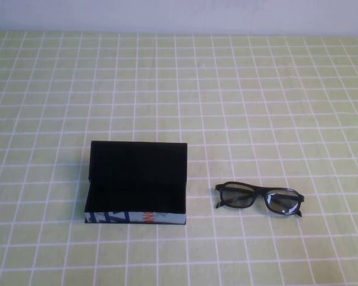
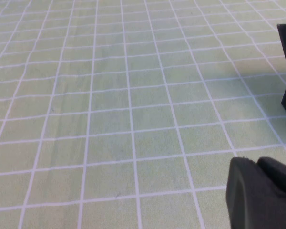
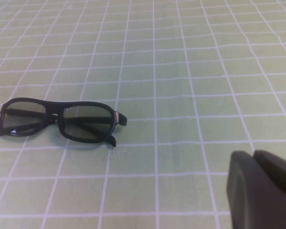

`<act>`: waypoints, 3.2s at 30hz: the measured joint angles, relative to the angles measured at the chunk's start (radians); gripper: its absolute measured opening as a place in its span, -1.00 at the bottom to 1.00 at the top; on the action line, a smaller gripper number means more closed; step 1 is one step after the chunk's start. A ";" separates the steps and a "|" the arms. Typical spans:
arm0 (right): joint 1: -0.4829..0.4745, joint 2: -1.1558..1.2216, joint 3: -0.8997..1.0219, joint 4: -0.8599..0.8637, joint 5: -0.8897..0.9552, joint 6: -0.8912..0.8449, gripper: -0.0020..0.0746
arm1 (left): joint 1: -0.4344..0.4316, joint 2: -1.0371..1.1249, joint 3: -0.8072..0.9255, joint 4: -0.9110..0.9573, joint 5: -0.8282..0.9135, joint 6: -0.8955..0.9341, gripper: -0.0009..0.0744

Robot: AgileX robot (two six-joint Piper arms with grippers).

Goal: Return glasses to glasses case

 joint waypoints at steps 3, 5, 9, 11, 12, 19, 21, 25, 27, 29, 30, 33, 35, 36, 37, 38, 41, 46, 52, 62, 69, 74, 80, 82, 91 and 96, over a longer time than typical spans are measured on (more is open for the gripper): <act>0.000 0.000 0.000 0.000 0.000 0.000 -0.98 | 0.000 0.000 0.000 0.000 0.000 0.000 -0.98; 0.000 0.000 0.000 0.000 0.000 0.000 -0.98 | 0.000 0.000 0.000 0.000 0.000 0.000 -0.98; 0.000 0.000 0.000 0.000 0.000 0.000 -0.98 | 0.000 0.000 0.000 0.000 0.000 0.000 -0.98; 0.000 0.000 0.000 0.000 0.000 0.000 -0.98 | 0.000 0.000 0.000 0.000 0.000 0.000 -0.98; 0.000 0.000 0.000 0.000 0.000 0.000 -0.98 | 0.000 0.000 0.000 0.000 0.000 0.000 -0.98; 0.000 0.000 0.000 0.000 0.000 0.000 -0.98 | 0.000 0.000 0.000 0.000 0.000 0.000 -0.98; 0.000 0.000 0.000 0.000 0.000 0.000 -0.98 | 0.000 0.000 0.000 0.000 0.000 0.000 -0.98; 0.000 0.000 0.000 0.033 0.000 0.000 -0.98 | 0.000 0.000 0.000 0.000 0.000 0.000 -0.98; 0.000 0.000 0.000 0.084 0.001 0.000 -0.98 | 0.000 0.000 0.000 0.000 0.000 0.000 -0.98; 0.000 0.000 0.000 0.161 0.001 0.000 -0.98 | 0.000 0.000 0.000 0.000 0.000 0.000 -0.98; 0.000 0.000 0.000 0.215 -0.002 0.000 -0.98 | 0.000 0.000 0.000 0.000 0.000 0.000 -0.98; 0.000 0.000 0.000 0.412 -0.044 0.000 -0.98 | 0.000 0.000 0.000 0.000 0.000 0.000 -0.98; 0.000 0.000 0.000 0.544 -0.091 0.000 -0.98 | 0.000 0.000 0.000 0.000 0.000 0.000 -0.98; 0.000 0.000 0.000 0.617 -0.114 0.000 -0.98 | 0.000 0.000 0.000 0.000 0.000 0.000 -0.98; 0.000 0.000 0.000 0.683 -0.134 0.000 -0.98 | 0.000 0.000 0.000 0.000 0.000 0.000 -0.98; 0.000 0.000 0.000 0.725 -0.149 0.000 -0.98 | 0.000 0.000 0.000 0.000 0.000 0.000 -0.98; 0.000 0.000 0.000 0.819 -0.199 0.000 -0.98 | 0.000 0.000 0.000 0.000 0.000 0.000 -0.98; 0.000 0.000 -0.008 0.907 -0.146 -0.002 -0.98 | 0.000 0.000 0.000 0.000 0.000 0.000 -0.98; 0.000 0.191 -0.204 0.778 0.115 -0.004 -0.98 | 0.000 0.000 0.000 0.000 0.000 0.000 -0.98; 0.000 0.748 -0.605 0.404 0.553 -0.121 -0.98 | 0.000 0.000 0.000 0.000 0.000 0.000 -0.98; 0.078 1.085 -0.810 0.369 0.659 -0.258 -0.98 | 0.000 0.000 0.000 0.000 0.000 0.000 -0.98; 0.246 1.278 -0.959 0.269 0.670 -0.401 -0.98 | 0.000 0.000 0.000 0.000 0.000 0.000 -0.98; 0.400 1.525 -1.174 0.159 0.754 -0.591 -0.98 | 0.000 0.000 0.000 0.000 0.000 0.000 -0.98; 0.417 1.601 -1.243 0.118 0.776 -0.611 -0.98 | 0.000 0.000 0.000 0.000 0.000 0.000 -0.98; 0.421 1.831 -1.460 -0.122 0.821 -0.632 -0.47 | 0.000 0.000 0.000 0.000 0.000 0.000 -0.98; 0.421 1.891 -1.516 -0.137 0.821 -0.728 0.07 | 0.000 0.000 0.000 0.000 0.000 0.000 -0.98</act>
